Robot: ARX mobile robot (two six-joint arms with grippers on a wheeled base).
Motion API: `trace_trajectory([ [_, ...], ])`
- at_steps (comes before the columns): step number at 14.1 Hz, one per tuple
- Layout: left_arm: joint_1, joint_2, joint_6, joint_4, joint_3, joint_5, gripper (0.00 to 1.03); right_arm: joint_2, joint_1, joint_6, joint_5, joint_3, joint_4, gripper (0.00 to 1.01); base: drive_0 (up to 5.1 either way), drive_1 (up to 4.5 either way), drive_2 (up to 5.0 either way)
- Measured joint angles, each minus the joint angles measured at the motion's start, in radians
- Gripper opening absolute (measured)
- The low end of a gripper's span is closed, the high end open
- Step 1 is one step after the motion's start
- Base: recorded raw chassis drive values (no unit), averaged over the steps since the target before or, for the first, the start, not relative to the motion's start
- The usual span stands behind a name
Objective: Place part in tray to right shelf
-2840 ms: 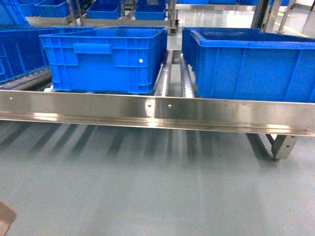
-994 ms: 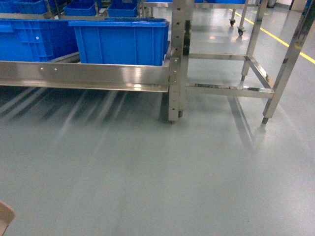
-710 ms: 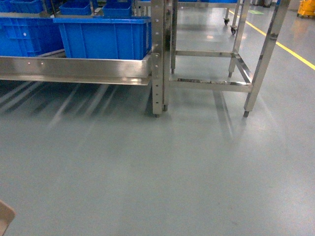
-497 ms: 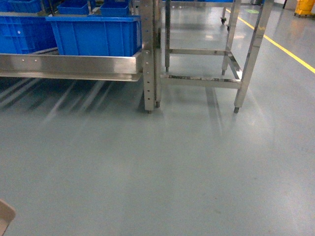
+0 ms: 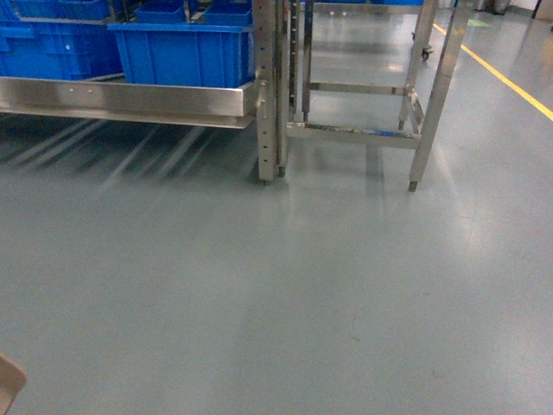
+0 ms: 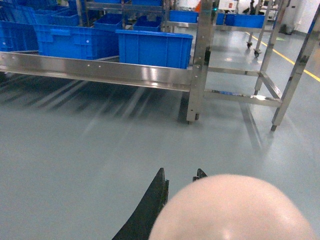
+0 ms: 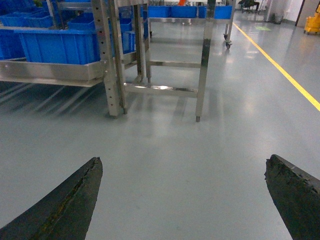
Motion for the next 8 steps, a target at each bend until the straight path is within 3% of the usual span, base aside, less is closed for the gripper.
trace_trajectory([
  [8,0.0,0.0,0.0,0.003,0.0,0.0,0.12,0.0,0.0,0.0,0.0,0.0,0.0,0.98,4.5,-4.12,1.0],
])
